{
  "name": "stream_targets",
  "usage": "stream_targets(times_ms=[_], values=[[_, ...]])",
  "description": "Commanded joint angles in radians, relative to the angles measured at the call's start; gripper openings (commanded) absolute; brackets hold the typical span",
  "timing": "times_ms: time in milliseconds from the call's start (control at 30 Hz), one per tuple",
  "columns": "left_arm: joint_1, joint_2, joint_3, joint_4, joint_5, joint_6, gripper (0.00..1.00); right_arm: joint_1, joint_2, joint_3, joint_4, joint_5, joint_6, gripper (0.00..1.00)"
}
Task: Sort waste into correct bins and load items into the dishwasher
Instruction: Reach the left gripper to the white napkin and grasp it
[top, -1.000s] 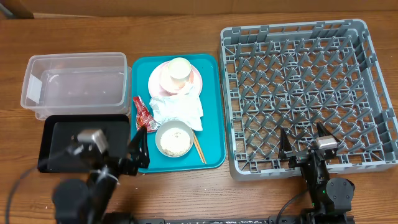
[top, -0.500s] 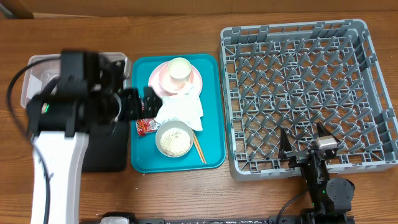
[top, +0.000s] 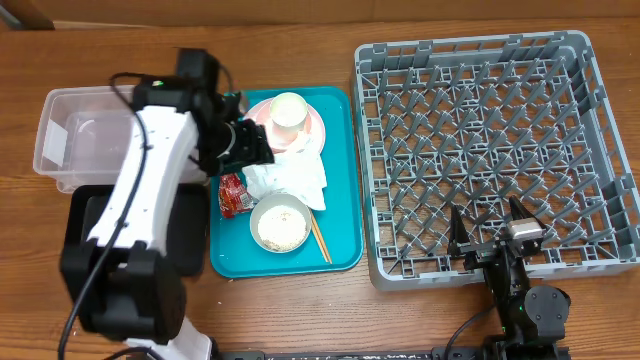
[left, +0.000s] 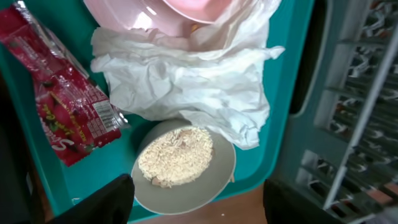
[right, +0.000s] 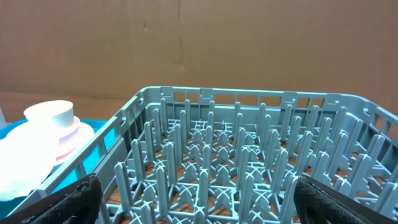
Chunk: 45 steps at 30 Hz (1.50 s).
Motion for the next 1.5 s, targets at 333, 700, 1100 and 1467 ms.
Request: stream_targets(times_ms=[333,700,1100,1467], values=[[-0.166,0.14,0.016,0.233,-0.405,-0.062,0.79,-0.004,-0.01,-0.011,0.005,-0.005,-0.004,1.0],[-0.167,0.237,0.015,0.253,-0.373,0.022,0.8,-0.004,-0.01,-0.011,0.005,-0.005,-0.004,1.0],[-0.169,0.252,0.015,0.163,-0.315,0.023,0.79,-0.004,-0.01,-0.011,0.005,-0.005,-0.004,1.0],[-0.172,0.252,0.012,0.14,-0.24,0.02,0.79,-0.004,-0.01,-0.011,0.005,-0.005,-0.004,1.0]])
